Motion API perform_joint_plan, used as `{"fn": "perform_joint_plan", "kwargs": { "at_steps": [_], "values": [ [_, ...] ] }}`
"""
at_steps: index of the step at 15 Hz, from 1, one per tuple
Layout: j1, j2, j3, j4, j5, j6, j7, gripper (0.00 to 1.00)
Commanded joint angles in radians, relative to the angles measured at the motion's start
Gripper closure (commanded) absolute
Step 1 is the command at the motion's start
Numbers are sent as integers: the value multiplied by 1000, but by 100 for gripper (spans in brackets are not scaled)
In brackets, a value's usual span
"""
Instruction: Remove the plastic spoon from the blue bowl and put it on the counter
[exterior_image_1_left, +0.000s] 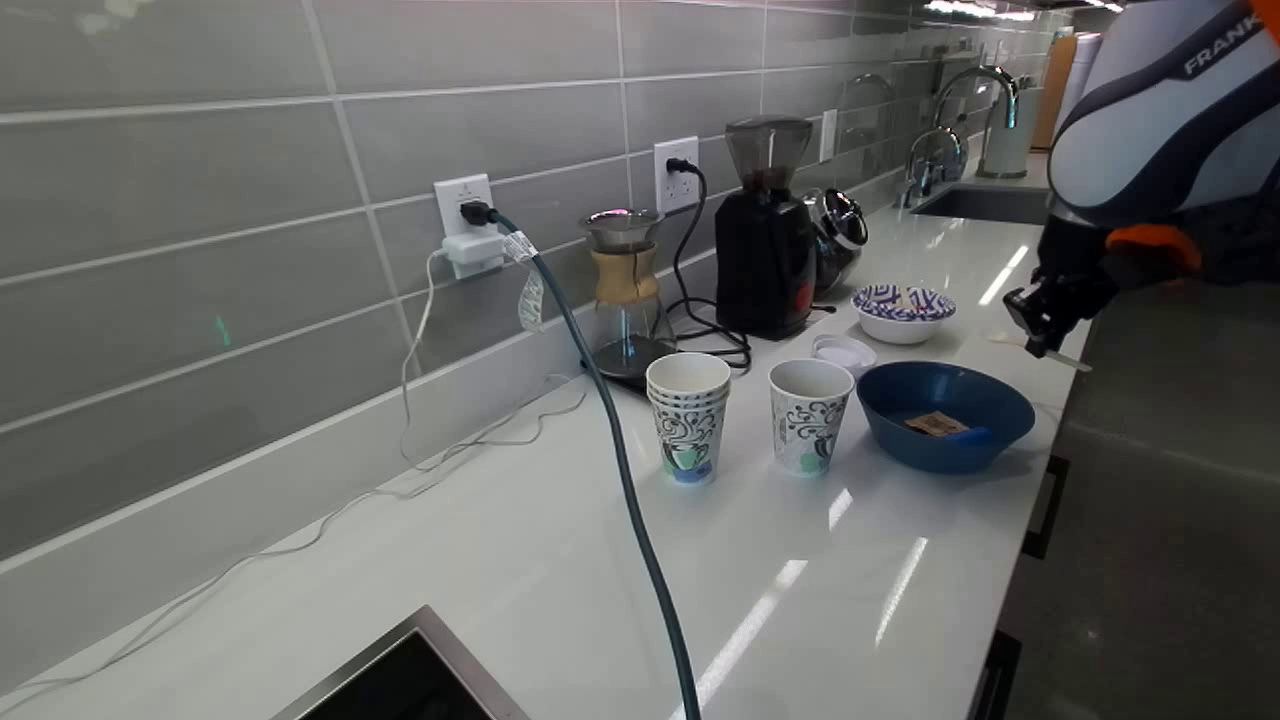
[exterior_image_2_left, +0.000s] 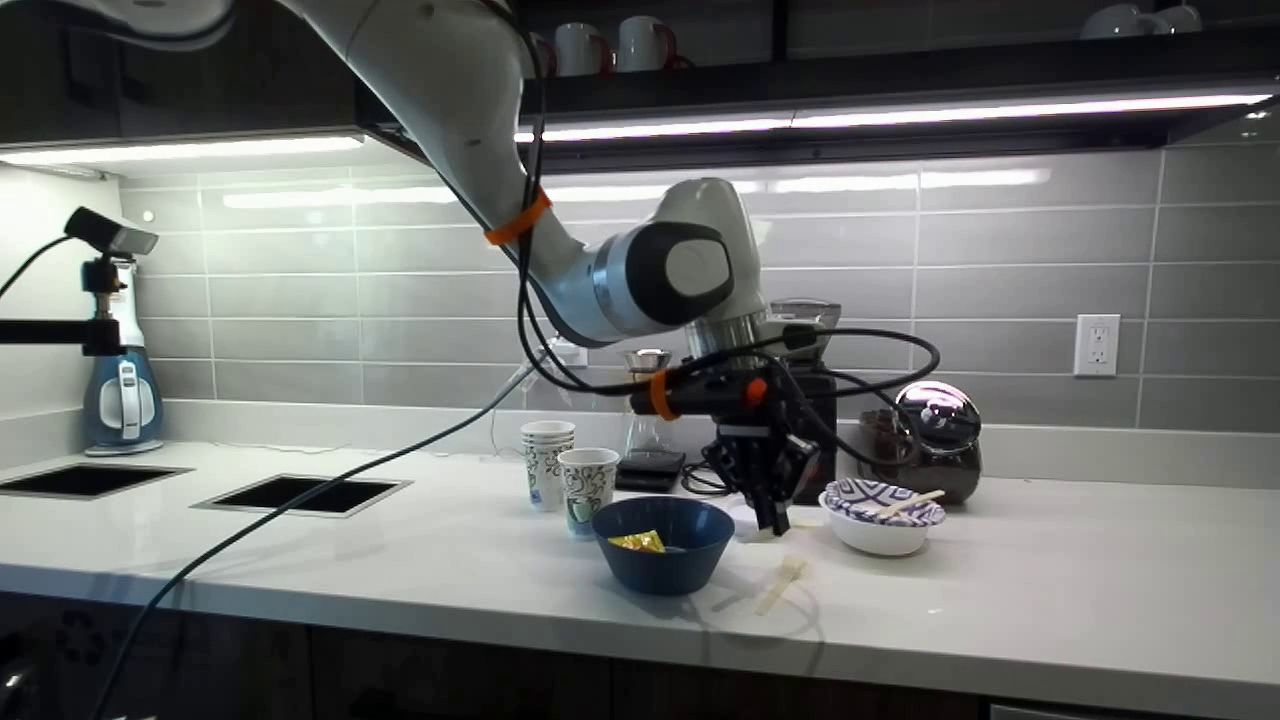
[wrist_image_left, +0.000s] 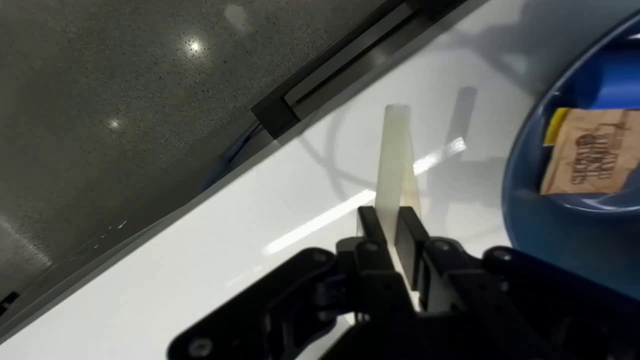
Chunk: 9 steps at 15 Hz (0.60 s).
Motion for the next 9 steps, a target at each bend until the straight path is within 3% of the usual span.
{"fn": "perform_joint_plan", "kwargs": {
  "at_steps": [1,2,3,9],
  "values": [
    [4,133,-27,64,-55,92,36,97],
    [7,161,-35,79,-57,108,41,97],
    [-3,92,-17,22,-22,75,6,87],
    [-2,155,-26,67,-23,99,6,87]
  ]
}}
